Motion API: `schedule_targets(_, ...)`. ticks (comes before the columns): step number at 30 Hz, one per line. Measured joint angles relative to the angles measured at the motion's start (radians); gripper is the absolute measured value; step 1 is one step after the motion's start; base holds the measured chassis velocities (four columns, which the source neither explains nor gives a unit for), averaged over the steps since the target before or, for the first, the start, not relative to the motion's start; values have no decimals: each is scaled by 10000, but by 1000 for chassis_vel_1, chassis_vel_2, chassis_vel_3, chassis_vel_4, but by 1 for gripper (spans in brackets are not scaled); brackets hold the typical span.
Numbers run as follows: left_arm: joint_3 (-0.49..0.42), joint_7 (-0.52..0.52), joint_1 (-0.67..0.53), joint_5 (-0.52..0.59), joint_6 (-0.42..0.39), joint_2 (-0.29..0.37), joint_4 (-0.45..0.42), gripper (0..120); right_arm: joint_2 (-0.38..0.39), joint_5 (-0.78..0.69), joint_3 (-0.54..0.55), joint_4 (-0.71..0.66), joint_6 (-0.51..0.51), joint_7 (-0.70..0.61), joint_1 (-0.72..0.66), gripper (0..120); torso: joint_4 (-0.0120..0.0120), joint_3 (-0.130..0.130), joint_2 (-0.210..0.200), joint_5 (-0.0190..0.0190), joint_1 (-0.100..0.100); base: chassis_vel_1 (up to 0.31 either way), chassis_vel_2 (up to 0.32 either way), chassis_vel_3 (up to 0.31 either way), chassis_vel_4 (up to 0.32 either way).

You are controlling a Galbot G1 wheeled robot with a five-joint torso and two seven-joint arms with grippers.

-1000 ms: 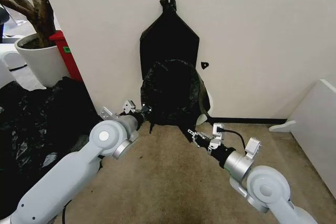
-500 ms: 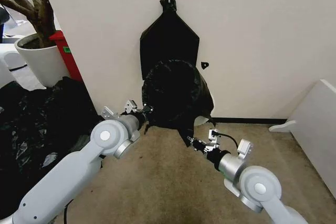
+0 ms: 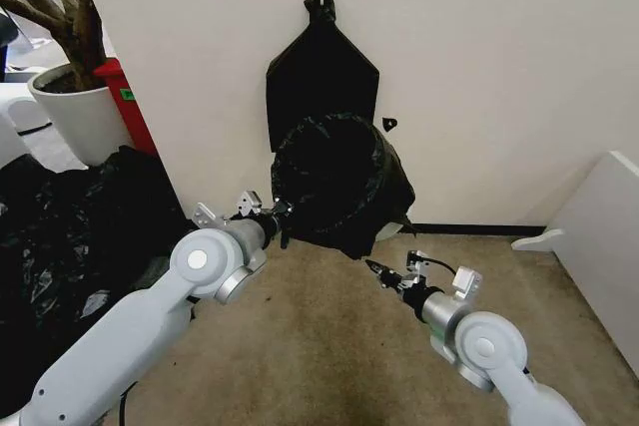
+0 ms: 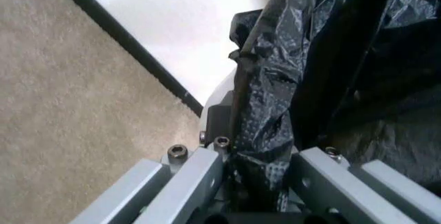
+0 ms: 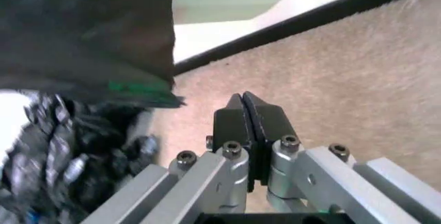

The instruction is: Place the garbage bag over the trash bin.

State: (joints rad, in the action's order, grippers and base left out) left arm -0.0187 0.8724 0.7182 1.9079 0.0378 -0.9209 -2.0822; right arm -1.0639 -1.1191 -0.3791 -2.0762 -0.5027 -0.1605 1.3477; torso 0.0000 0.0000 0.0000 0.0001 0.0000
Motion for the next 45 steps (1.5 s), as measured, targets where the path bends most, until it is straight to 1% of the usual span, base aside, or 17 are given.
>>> schedule_targets(1,-46,-7,-7,-365,-70,20,34,0,79,489,-172,-156,16,345,296,0,-1,0,0,0,0,0,0,0,0)
schedule_targets(3,-199,-38,-47,-1229,-240,54,173,0,179,1422,-487,-615,230,662,915,10,-1,0,0,1,0,0,0,0,0)
schedule_targets(5,-279,-47,-70,-1585,-305,61,233,0,195,1732,-650,-887,290,676,1143,13,-1,0,0,1,0,0,0,0,0)
schedule_targets(8,-686,-172,-137,-3280,-625,134,491,0,318,2493,-1426,-2290,409,253,1730,26,-4,-1,1,-2,0,0,0,0,0)
schedule_targets(10,-1045,-325,-161,-4482,-880,207,661,0,589,2271,-2018,-3161,318,-339,1674,34,-2,-1,0,-3,0,0,0,0,0)
schedule_targets(11,-1045,-325,-161,-4482,-880,207,661,0,589,2271,-2018,-3161,318,-339,1674,34,-2,-1,0,-3,0,0,0,0,0)
schedule_targets(15,-1941,-593,-263,-5936,-1108,190,874,0,1438,954,-2439,-4120,147,-1600,805,51,2,0,0,0,0,0,0,0,0)
schedule_targets(17,-2522,-780,-359,-6521,-1116,64,1023,0,1783,561,-2150,-4297,166,-1638,244,61,1,0,0,-3,0,0,0,0,0)
schedule_targets(21,-3116,-911,-556,-6993,-1100,-251,1304,0,1780,459,-1645,-4261,83,-1468,-311,69,4,0,0,2,0,0,0,0,0)
schedule_targets(22,-3463,-969,-739,-7183,-1076,-602,1553,0,1623,458,-1254,-4143,-64,-1473,-651,71,1,1,0,-2,0,0,0,0,0)
schedule_targets(25,-3899,-987,-1019,-7394,-1013,-1343,1956,0,1214,400,-181,-3788,-526,-2280,-1573,58,-3,0,0,2,0,0,0,0,0)
schedule_targets(27,-3991,-981,-1075,-7467,-994,-1525,2062,0,1132,324,73,-3695,-669,-2556,-1781,54,-4,1,1,-1,0,0,0,0,0)
schedule_targets(33,-4466,-1003,-1278,-8193,-886,-2178,2374,0,540,-1522,1493,-2536,-1179,-6264,-3379,30,1,1,0,1,0,0,0,0,0)
schedule_targets(35,-4518,-1029,-1290,-8321,-866,-2227,2391,0,480,-1782,1607,-2402,-1162,-6758,-3531,26,1,2,0,0,0,0,0,0,0)
schedule_targets(36,-4572,-1086,-1300,-8509,-848,-2282,2398,0,393,-1953,1848,-2137,-1056,-7371,-3750,19,1,1,0,-2,0,0,0,0,0)
schedule_targets(41,-4622,-1224,-1281,-8812,-784,-2303,2253,0,-14,-1866,2510,-1084,-853,-8249,-4279,0,1,1,0,0,0,0,0,0,0)
schedule_targets(45,-4622,-1284,-1240,-8857,-752,-2266,2117,0,-181,-1847,2775,-583,-790,-8368,-4508,0,1,0,0,-2,0,0,0,0,0)
